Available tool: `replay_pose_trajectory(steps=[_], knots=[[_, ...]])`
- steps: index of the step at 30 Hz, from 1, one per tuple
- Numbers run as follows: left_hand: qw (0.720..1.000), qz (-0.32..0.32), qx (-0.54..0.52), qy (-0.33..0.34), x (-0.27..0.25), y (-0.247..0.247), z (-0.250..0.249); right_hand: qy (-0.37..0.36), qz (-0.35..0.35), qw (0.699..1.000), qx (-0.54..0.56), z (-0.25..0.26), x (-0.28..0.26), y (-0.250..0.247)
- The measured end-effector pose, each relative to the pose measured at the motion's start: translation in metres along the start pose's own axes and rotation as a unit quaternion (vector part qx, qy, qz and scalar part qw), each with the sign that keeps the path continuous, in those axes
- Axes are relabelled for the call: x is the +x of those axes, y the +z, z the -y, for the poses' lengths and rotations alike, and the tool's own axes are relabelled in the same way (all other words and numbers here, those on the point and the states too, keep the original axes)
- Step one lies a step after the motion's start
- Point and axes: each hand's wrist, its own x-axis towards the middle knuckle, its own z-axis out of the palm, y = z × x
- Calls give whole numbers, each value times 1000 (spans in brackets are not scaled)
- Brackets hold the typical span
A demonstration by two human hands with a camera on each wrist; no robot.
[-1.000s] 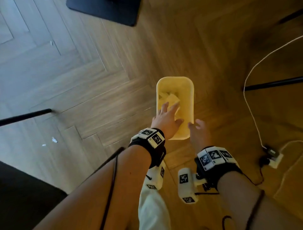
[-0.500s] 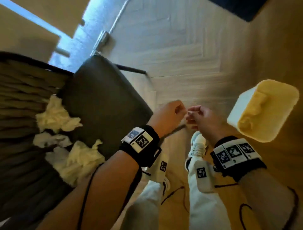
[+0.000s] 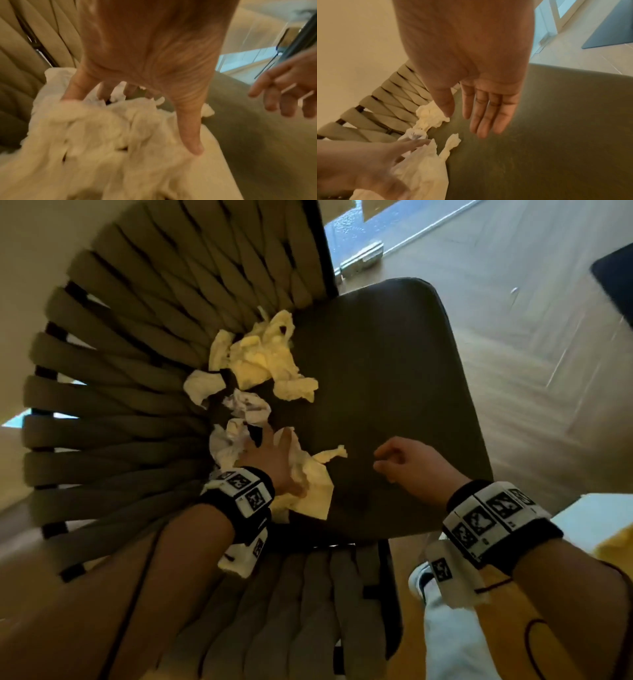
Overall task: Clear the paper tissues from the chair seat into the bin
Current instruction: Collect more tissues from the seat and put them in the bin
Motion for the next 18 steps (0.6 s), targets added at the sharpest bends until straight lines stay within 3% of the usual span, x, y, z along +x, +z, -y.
replay_pose_trajectory(steps=[2,7,9,14,18], knots=[[1000,-18,3,19,8,15,0,8,4,1000,-24,12,4,9],[987,-138,-28,83,7,34,-9,14,12,996,-86,34,12,37],[981,-149,-48,112,8,35,-9,20,15,995,-95,40,16,49],[972,-116,-129,157,12,30,-2,82,28,989,-121,40,26,77],[945,-63,-220,234,9,13,0,123,16,992,-34,37,32,90]])
